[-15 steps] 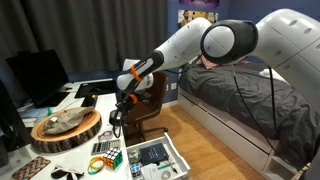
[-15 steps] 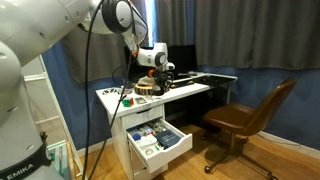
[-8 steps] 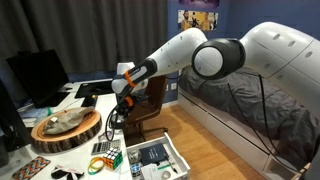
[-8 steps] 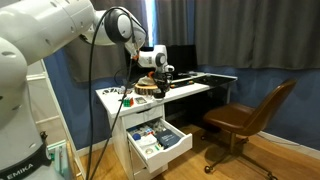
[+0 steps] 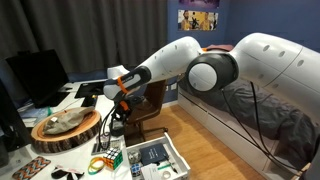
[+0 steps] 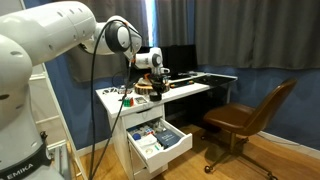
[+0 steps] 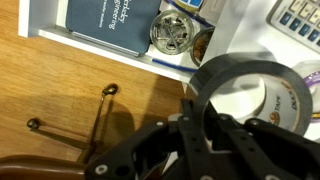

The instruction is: Put the black masking tape on the desk

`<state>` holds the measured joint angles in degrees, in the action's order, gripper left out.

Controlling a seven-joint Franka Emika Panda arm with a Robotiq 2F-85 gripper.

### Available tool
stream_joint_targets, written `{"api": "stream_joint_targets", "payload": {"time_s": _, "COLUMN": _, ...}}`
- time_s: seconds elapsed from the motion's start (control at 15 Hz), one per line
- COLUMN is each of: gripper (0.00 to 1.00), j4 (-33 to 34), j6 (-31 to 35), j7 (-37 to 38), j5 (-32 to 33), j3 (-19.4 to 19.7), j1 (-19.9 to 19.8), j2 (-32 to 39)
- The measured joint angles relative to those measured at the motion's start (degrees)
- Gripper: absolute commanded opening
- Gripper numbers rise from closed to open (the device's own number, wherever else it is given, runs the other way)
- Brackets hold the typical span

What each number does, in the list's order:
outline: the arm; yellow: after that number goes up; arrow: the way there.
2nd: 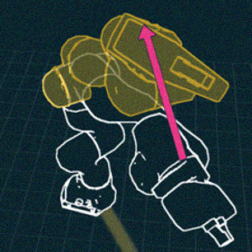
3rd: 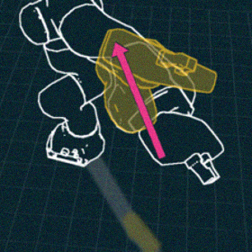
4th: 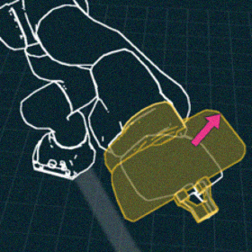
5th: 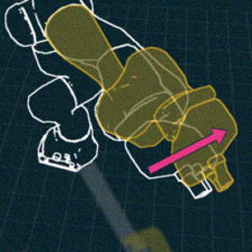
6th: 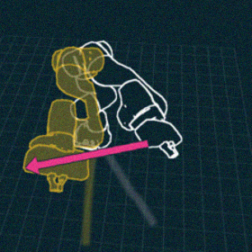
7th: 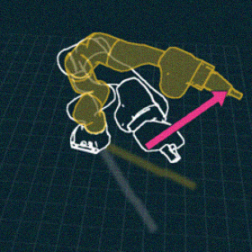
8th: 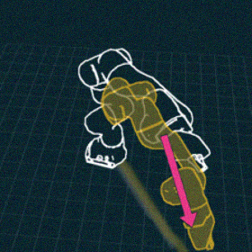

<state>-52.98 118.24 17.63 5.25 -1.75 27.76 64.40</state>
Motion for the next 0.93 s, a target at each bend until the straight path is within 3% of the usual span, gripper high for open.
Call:
{"api": "stream_joint_targets", "payload": {"time_s": 0.47, "gripper": 0.04, "j4": 7.2, "j6": -4.2, "j7": 0.0, "j5": 1.3, "j3": 0.0, "j1": 2.5, "j2": 3.9}}
{"api": "stream_joint_targets", "payload": {"time_s": 0.53, "gripper": 0.34, "j4": 8.1, "j6": -4.4, "j7": 0.0, "j5": 1.3, "j3": 0.0, "j1": 2.8, "j2": 4.4}}
{"api": "stream_joint_targets", "payload": {"time_s": 0.93, "gripper": 0.74, "j4": 10.6, "j6": -4.4, "j7": -0.4, "j5": 1.4, "j3": 0.2, "j1": 3.2, "j2": 5.7}}
